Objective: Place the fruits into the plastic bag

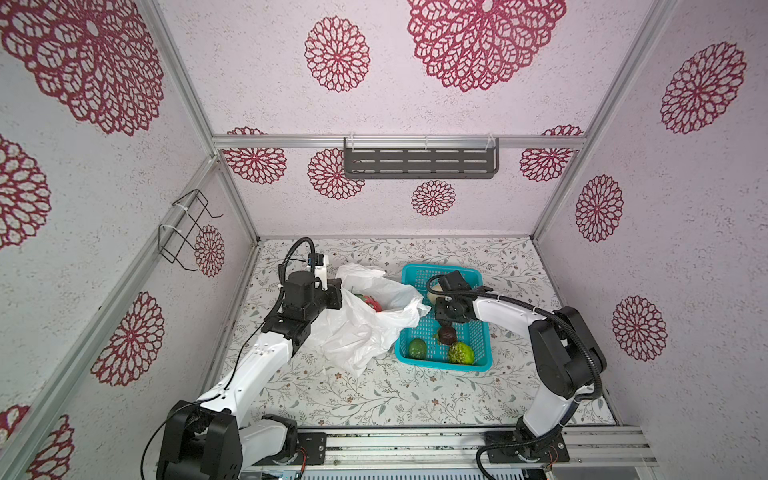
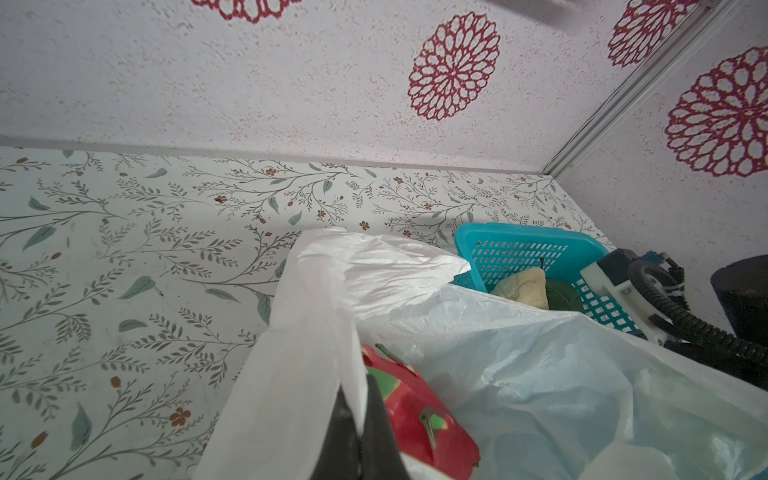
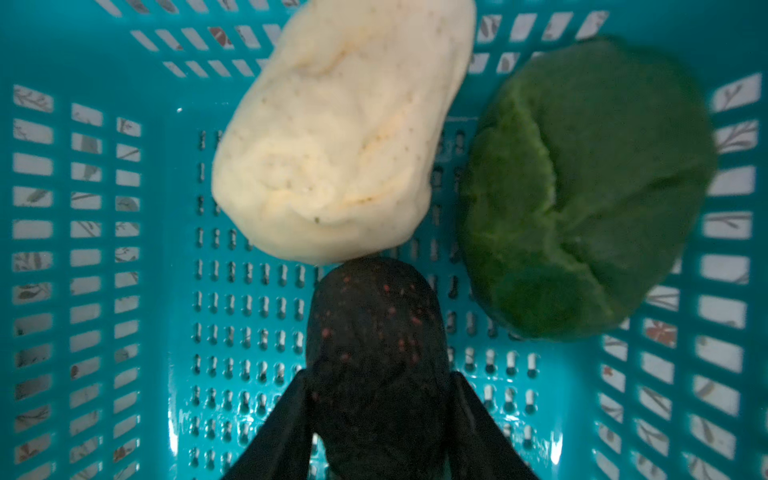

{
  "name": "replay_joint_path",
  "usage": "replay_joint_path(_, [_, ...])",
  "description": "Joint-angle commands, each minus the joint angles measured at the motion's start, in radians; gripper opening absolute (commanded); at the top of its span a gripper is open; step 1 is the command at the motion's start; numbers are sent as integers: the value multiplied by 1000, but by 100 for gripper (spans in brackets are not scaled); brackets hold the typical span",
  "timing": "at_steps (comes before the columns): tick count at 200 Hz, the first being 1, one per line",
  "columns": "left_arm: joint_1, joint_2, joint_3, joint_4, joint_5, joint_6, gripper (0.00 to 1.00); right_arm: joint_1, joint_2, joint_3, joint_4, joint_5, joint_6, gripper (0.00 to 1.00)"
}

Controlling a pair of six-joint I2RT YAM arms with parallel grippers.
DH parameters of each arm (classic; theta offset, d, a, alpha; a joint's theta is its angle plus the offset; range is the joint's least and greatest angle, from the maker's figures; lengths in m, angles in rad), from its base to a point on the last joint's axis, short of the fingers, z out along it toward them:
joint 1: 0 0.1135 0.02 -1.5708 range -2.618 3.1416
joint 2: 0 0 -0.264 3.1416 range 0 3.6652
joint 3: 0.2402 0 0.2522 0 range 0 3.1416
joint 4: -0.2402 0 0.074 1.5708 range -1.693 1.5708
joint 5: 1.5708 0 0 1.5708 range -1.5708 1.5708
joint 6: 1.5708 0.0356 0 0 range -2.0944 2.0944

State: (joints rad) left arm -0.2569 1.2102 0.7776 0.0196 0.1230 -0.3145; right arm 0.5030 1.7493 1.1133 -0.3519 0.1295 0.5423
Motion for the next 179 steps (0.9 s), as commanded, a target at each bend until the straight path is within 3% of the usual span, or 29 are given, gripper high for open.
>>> replay_joint_path(1, [-1,-12,15,-7,11,23,0,-3,-98,-6,26,32,-10,31])
replay_joint_path(29, [-1,-12,12,-3,22,19,0,2,-225,16,59,48,-44,31])
replay_joint_path(66, [-1,-2,12,6,30,9,0,39,-263,114,177,-76,-106,32])
replay_joint_path(95, [-1,-1,14,7,30,4,0,126,-155,260,224,-266,-178,34])
replay_joint_path(127, [-1,-15,12,4,24,-1,0,224,17,434,113,-467,-259,34])
replay_joint_path(179, [-3,-37,5,-7,20,-5,0,285,147,465,-18,-603,-280,36])
